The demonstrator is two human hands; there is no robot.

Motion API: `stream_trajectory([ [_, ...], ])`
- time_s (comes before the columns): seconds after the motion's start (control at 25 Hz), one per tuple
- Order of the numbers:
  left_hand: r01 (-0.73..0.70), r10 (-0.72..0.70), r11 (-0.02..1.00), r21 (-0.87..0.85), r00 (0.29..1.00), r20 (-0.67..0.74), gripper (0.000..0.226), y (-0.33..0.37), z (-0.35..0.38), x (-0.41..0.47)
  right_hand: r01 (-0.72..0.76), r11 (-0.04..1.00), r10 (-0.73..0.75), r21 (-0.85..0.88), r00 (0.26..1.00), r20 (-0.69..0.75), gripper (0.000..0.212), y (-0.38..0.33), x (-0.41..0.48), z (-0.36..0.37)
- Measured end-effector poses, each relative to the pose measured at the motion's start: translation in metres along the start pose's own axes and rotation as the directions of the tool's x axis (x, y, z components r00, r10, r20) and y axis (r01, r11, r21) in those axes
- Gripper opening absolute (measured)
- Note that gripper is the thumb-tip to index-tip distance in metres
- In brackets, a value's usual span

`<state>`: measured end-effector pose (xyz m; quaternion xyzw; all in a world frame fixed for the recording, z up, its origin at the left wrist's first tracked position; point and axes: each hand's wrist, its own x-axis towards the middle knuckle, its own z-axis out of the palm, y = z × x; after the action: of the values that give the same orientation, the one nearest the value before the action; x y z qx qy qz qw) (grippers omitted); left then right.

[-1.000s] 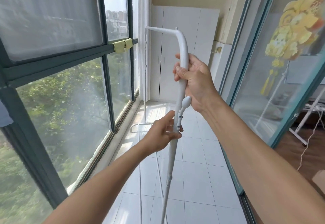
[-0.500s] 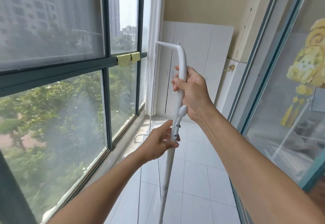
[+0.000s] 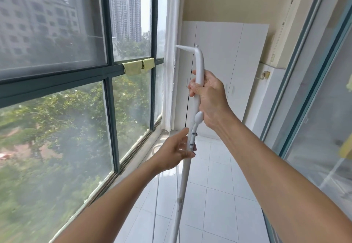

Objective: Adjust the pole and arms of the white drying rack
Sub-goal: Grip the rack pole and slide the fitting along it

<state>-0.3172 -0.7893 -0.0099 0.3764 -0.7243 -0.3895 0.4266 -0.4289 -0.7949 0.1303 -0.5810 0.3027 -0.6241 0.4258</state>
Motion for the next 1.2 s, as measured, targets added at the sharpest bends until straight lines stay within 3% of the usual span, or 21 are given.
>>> stream_trajectory([
  [0.36,-0.026,0.026,1.000,0.008,1.000,-0.005,0.049,-0.062,-0.036,0.134,-0.018,1.000,0.018,0.018,1.000,0.011,0.029,0.067,0.136,-0.017],
  [0.6,0.001,0.001,0.998,0.058,1.000,-0.020,0.032,-0.100,-0.042,0.214,-0.028,1.000,0.028,-0.015,1.000,0.008,0.027,0.113,0.211,-0.045],
  [0.92,0.016,-0.014,1.000,0.021,0.995,-0.097,0.035,-0.136,-0.031,0.331,-0.018,1.000,0.016,0.022,0.995,0.097,0.026,0.154,0.318,-0.100],
  [1.2,0.033,-0.024,0.998,0.058,0.988,-0.150,0.055,-0.150,-0.019,0.420,-0.026,0.999,0.028,-0.018,0.991,0.130,0.024,0.180,0.402,-0.145],
])
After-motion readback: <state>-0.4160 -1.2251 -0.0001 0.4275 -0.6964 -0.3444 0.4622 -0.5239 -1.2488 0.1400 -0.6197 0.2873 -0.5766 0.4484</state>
